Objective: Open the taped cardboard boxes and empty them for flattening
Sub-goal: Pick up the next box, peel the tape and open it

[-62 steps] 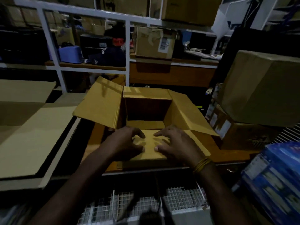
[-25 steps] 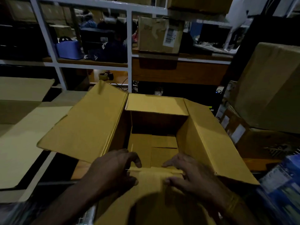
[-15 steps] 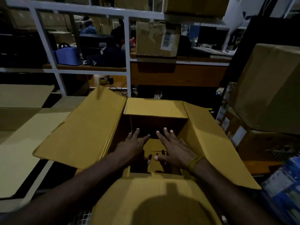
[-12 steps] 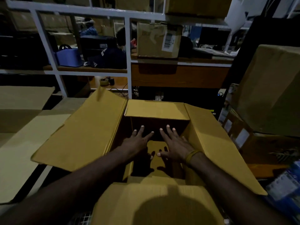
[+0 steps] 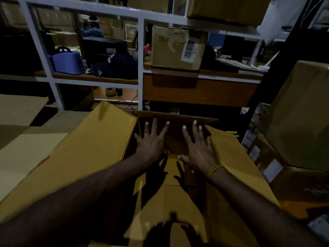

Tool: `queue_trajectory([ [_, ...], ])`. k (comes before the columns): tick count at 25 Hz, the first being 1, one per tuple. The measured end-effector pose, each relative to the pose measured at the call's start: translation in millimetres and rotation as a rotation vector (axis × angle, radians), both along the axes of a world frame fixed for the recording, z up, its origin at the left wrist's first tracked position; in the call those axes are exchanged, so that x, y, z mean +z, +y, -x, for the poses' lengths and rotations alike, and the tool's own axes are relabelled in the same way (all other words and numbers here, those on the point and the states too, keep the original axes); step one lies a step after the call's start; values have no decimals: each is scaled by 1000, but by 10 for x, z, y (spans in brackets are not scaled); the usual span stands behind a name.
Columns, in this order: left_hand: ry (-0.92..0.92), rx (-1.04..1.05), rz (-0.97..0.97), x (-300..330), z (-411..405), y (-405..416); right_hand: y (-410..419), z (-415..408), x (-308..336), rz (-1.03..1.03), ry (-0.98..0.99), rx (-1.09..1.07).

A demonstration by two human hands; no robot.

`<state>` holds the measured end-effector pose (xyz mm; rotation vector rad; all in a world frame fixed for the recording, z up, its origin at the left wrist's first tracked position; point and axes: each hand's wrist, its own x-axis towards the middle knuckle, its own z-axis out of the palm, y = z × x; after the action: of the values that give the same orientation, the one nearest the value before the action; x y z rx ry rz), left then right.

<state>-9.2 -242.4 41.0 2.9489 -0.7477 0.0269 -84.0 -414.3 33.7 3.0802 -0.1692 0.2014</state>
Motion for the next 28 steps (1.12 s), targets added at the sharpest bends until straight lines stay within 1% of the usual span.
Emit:
queue_trajectory([
  [2,-58,13,21,24,-199,-61,-60,-243,107,27,-16,-16],
  [8,-92,29,54,89,-691,-236,-152,-975,100,63,-22,-47],
  [11,-57,30,47,84,-925,-271,-191,-1241,53,47,18,-66],
  [15,-4,54,-33,-76,-1154,-291,-284,-1448,-115,50,129,-128],
  [16,-3,49,-28,-124,-1186,-296,-302,-1462,-165,56,117,-130],
  [19,-70,26,21,-173,-1226,-321,-343,-1461,-248,106,-57,-101],
  [21,-123,30,48,-139,-1223,-341,-347,-1481,-233,94,-128,-103],
  [25,-151,36,40,-132,-1233,-382,-354,-1572,-300,107,-184,-128],
  [28,-139,35,2,-187,-1275,-407,-388,-1637,-331,82,-170,-126],
])
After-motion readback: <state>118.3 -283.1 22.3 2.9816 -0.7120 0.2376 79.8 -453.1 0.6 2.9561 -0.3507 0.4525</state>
